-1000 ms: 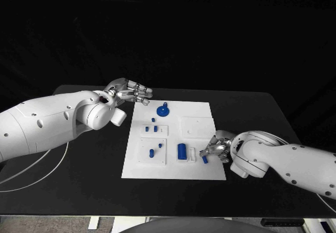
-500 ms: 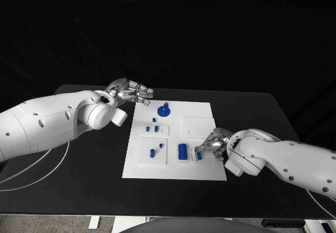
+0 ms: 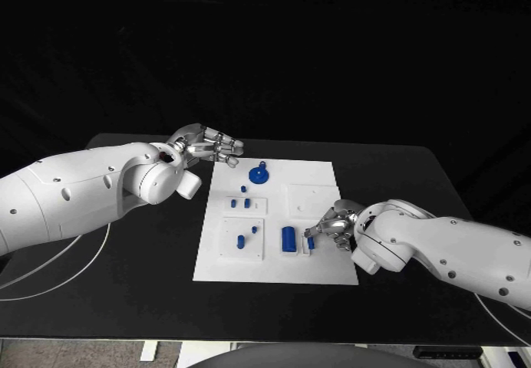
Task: Assemble the parts on the task board
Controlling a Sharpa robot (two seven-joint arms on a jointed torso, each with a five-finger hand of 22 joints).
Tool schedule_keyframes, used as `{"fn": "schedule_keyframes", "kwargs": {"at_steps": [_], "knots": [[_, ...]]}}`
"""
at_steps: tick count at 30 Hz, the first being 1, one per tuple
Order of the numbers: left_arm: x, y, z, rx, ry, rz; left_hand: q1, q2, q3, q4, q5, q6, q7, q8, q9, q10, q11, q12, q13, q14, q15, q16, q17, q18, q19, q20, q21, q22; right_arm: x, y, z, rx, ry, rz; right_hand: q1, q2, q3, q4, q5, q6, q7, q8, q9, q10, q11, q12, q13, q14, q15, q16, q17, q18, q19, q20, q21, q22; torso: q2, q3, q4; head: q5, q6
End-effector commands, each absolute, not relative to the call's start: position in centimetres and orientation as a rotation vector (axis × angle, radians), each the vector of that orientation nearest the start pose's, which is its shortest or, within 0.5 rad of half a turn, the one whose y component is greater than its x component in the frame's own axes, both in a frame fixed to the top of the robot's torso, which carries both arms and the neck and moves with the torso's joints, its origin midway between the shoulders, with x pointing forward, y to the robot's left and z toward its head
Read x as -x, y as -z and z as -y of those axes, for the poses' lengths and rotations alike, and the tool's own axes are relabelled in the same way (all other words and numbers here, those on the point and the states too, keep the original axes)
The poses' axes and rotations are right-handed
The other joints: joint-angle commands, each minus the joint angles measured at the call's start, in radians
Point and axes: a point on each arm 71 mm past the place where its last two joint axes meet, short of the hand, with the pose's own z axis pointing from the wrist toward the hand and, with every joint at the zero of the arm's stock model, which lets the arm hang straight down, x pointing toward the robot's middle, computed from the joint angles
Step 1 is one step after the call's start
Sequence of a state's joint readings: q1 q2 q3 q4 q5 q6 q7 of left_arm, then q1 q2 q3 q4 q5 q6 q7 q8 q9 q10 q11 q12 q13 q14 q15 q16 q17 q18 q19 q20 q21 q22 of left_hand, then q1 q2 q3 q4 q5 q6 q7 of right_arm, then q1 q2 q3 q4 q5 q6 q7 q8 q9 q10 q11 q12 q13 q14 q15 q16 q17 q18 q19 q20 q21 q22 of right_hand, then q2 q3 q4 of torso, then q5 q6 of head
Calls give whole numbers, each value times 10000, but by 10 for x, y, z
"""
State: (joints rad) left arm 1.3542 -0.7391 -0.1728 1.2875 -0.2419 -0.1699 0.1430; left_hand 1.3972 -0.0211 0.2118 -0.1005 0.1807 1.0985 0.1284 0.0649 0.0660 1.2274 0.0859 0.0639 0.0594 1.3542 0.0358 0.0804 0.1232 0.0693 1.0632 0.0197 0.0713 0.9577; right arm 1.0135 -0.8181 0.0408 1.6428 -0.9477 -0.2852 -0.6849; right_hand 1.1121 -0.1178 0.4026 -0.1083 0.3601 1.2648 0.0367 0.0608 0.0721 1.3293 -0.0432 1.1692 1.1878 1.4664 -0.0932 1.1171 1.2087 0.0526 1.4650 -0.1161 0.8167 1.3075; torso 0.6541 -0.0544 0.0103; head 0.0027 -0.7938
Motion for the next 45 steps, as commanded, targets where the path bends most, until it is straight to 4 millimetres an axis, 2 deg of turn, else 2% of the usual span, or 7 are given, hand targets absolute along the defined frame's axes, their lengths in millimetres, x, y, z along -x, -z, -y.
{"fn": "schedule_keyframes", "kwargs": {"at_steps": [1, 19, 24, 28, 32, 36, 45], "knots": [[-538, 171, -217, 8365, 12776, -17498, -45, -30, 18, 50, -12, -91, -9, -12, -15, -58, 11, -29, -11, 38, 60, -14, 16, -81, 44, 19, -8, 0, -427, 270, 184, -6755, -4513, -22918, 8, -48, -78, 33, -100, 5, -24, 27, 1, -31, -33, -6, -4, -7, -44, -56, 3, 59, 506, -34, -27, 966, -3, -1, 2, -2, -20], [-538, 171, -216, 8256, 12802, -17587, -49, -40, 18, 67, -22, -103, -7, -12, -15, -72, 16, -29, -11, 36, 62, -14, 17, -80, 46, 23, -14, -23, -426, 277, 176, -6256, -4265, -23220, 0, 4, -217, 105, -212, -6, -29, 27, 1, -55, -30, -42, -34, -12, -44, -80, 6, 61, 496, -34, -66, 959, 1, -5, 3, 41, -23], [-538, 171, -216, 8247, 12812, -17599, -49, -40, 18, 67, -22, -103, -7, -12, -15, -72, 16, -29, -11, 36, 62, -14, 17, -80, 46, 23, -14, -23, -427, 276, 175, -6220, -4252, -23044, -30, -8, -253, 220, -523, 3, -42, 26, 2, -46, -37, -45, -41, -11, -47, -90, 5, 61, 500, -36, -75, 957, 0, 0, 4, 48, 0], [-538, 171, -216, 8235, 12799, -17602, -49, -40, 18, 67, -22, -103, -7, -12, -15, -72, 16, -29, -11, 36, 62, -14, 17, -80, 46, 23, -14, -23, -428, 276, 174, -6142, -4261, -22948, -112, -105, -293, 581, -1052, 0, -50, 25, -2, -27, -36, -36, -41, -4, -46, -94, 11, 61, 506, -38, -80, 957, 0, 3, 0, 54, -4], [-538, 171, -216, 8217, 12797, -17609, -50, -44, 19, 96, -25, -106, -8, -11, -15, -74, 16, -29, -11, 39, 63, -12, 19, -79, 54, 25, -14, -62, -428, 275, 173, -6009, -4266, -22924, -293, -311, -326, 1151, -1702, 8, -58, 24, -4, -14, -26, -41, -52, 0, -38, -93, 17, 61, 513, -33, -74, 961, -1, -1, 0, 60, -11], [-537, 171, -216, 8207, 12796, -17614, -50, -44, 19, 96, -25, -106, -8, -11, -15, -74, 16, -29, -11, 39, 63, -12, 19, -79, 54, 25, -14, -62, -428, 275, 172, -5842, -4257, -22917, -328, -487, -162, 1635, -1802, 32, -51, 26, -7, 7, -28, -31, -49, 2, -39, -94, 24, 58, 519, -30, -57, 966, -2, 0, 5, 68, -17], [-537, 171, -216, 8207, 12784, -17615, -50, -44, 19, 96, -25, -106, -8, -11, -15, -74, 16, -29, -11, 39, 63, -12, 19, -79, 54, 25, -14, -62, -427, 274, 171, -5582, -4259, -22923, -572, -618, -154, 1939, -1960, 69, -49, 26, -19, 18, -24, -20, -39, 1, -43, -106, 19, 56, 518, -35, -59, 964, -2, 1, 6, 74, -33]]}}
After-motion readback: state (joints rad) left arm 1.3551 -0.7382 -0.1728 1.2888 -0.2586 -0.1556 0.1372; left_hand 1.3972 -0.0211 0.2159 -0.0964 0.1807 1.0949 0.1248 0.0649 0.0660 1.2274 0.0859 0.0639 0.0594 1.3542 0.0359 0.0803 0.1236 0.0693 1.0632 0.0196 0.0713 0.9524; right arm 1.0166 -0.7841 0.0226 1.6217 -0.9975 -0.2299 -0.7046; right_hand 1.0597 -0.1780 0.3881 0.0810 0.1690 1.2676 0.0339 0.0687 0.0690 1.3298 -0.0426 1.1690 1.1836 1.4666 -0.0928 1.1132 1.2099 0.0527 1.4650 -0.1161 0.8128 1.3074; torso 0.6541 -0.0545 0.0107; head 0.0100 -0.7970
